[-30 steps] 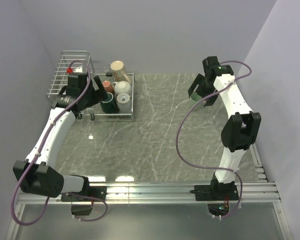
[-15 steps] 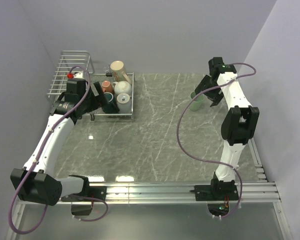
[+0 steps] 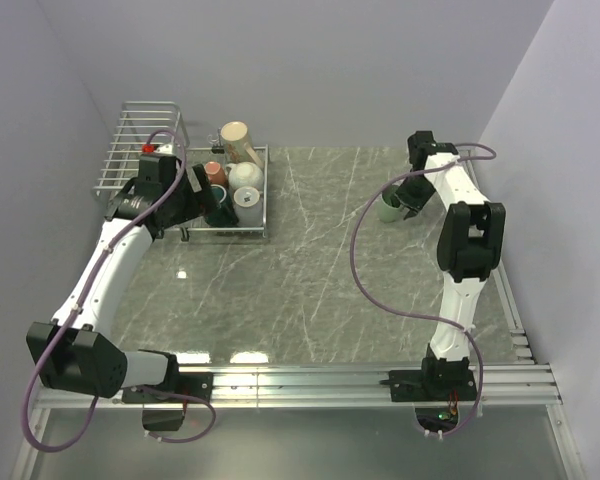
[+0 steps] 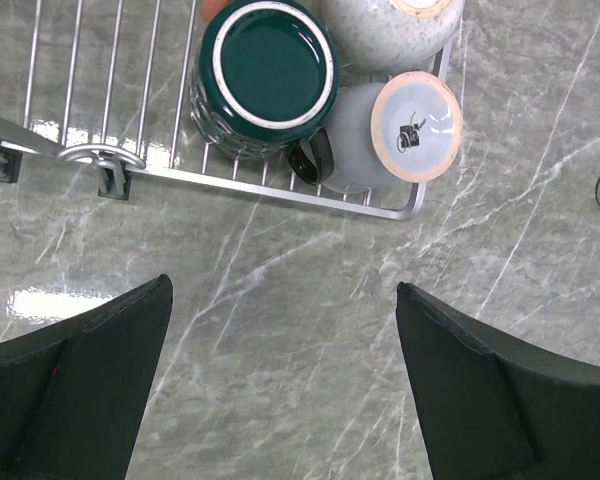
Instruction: Load the cups into the dish rack
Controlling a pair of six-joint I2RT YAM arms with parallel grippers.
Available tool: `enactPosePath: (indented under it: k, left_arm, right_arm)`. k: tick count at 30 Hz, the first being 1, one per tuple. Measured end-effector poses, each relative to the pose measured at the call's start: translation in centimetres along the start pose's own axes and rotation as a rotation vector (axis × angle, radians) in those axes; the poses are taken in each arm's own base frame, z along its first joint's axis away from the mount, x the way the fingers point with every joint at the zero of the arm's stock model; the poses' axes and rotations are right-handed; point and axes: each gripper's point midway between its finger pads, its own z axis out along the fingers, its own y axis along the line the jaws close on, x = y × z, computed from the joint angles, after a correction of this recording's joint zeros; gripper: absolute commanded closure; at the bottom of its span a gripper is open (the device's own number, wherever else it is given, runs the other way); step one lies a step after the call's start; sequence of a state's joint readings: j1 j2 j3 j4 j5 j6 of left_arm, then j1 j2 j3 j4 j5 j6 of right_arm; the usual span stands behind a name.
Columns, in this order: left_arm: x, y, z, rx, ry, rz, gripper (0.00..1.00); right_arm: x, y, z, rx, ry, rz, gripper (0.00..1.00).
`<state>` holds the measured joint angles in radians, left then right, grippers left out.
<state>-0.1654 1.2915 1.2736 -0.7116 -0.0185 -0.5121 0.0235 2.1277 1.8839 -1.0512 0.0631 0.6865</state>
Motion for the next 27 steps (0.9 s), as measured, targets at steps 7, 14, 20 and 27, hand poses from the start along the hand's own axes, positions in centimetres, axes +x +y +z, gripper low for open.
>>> enactPosePath:
  k: [7, 14, 20, 27]
  left_arm:
    - [-1.0, -0.9, 0.2, 0.021, 0.004, 0.0, 0.01]
    - [-1.7, -3.7, -0.4, 0.158, 0.004, -0.009, 0.01]
    - [-1.9, -10.6, -2.0, 0.561, 0.026, -0.125, 0.01]
    - [-2.4, -16.4, -4.5, 0.965, 0.101, -0.287, 0.01]
  right_arm:
    - [0.5, 0.2, 0.9, -0.016, 0.013, 0.008, 1.0]
    - [1.7, 3.0, -1.0, -0.185, 0.086, 0.03, 1.0]
    - [5.9, 8.8, -11.4, -0.716, 0.209, 0.13, 1.0]
    - [11.9, 13.7, -23.4, -1.202, 0.414, 0.103, 1.0]
